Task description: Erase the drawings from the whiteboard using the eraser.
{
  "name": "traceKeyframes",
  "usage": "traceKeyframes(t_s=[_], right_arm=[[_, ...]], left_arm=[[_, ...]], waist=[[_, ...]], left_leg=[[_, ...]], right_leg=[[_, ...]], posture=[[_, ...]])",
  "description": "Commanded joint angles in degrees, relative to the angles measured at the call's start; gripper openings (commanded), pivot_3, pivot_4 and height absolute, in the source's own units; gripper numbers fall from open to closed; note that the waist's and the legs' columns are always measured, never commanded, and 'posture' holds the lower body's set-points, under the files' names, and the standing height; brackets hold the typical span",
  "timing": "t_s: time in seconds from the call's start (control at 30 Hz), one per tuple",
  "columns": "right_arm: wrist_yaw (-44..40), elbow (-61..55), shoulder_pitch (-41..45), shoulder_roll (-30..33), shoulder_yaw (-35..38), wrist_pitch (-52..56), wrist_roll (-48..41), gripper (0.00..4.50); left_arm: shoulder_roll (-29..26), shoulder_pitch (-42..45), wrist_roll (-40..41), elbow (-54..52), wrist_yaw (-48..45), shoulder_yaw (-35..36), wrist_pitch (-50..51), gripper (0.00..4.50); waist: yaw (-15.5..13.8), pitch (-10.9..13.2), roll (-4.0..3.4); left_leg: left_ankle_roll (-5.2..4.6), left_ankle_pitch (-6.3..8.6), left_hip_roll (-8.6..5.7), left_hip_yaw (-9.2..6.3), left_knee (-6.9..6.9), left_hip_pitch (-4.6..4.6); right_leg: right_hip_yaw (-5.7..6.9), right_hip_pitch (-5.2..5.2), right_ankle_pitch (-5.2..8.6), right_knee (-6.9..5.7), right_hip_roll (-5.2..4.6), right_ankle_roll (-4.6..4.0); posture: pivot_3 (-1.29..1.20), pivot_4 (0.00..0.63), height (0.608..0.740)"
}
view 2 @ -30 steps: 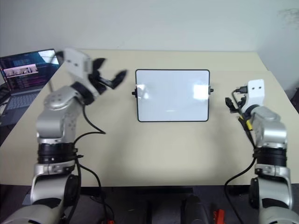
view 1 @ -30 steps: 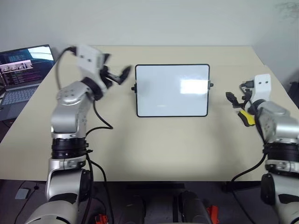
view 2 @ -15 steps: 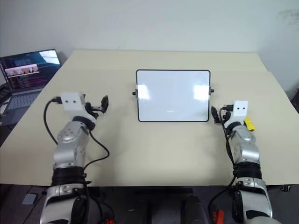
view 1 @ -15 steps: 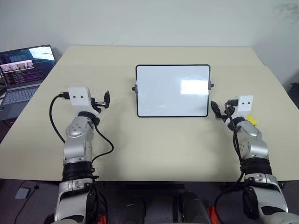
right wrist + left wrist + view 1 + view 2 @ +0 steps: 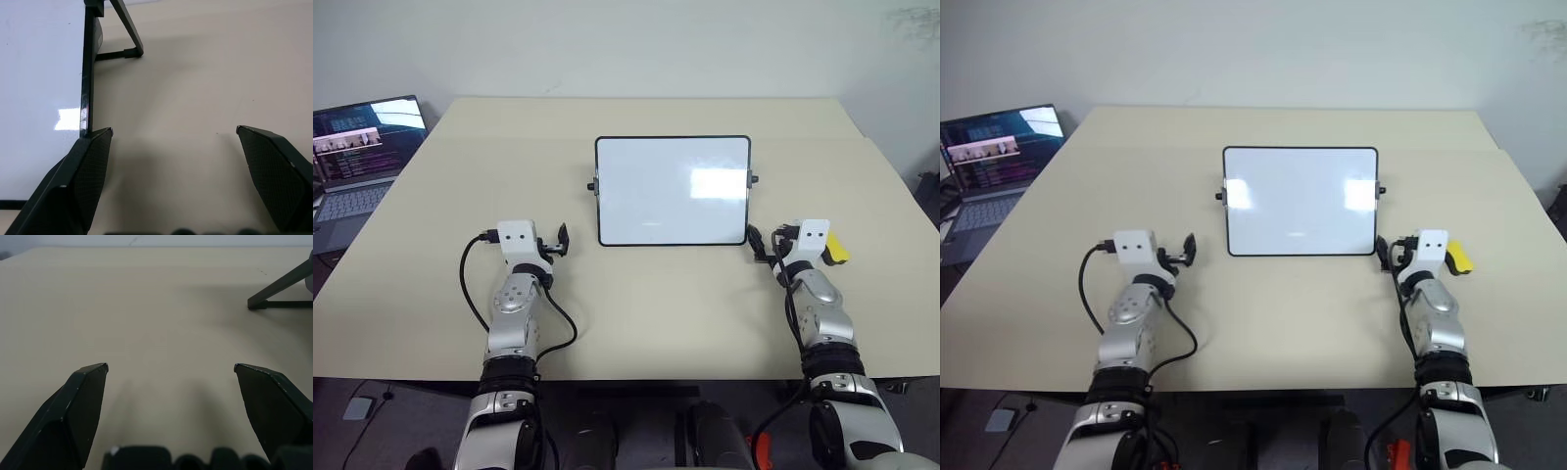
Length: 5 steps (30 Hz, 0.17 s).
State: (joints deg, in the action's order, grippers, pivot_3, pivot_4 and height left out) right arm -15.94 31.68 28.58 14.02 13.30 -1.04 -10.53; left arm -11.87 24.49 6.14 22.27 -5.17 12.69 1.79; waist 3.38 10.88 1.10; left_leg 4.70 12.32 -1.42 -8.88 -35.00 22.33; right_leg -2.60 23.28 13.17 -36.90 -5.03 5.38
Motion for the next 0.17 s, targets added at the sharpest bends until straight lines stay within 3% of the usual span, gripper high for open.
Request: traceKeyframes(t_s=[0.03,0.17], right_arm=[[0.6,-0.5,-0.3,-0.8,-0.6,-1.4,0.2,4.46],[0.7,-0.8,-0.2,-0.9,-0.2,-1.6,-0.3,4.46]], left_arm=[[0.3,1.1,-0.3,0.0,0.5,-0.6,-1.4,4.50],[0.1,1.2,-1.0,0.4,0.5,-1.4,-1.0,4.50]], waist=[[0.0,0.0,0.01],[0.0,0.0,0.01]], left_leg=[[0.00,0.00,0.00,0.00,0.00,-0.01],[0.00,0.00,0.01,0.00,0.00,-0.02]], right_leg=[[0.00,-0.01,0.00,0.00,0.00,0.00],[0.00,-0.01,0.00,0.00,0.00,0.00]], posture=[[0.00,0.150,0.740],[0.00,0.150,0.740]])
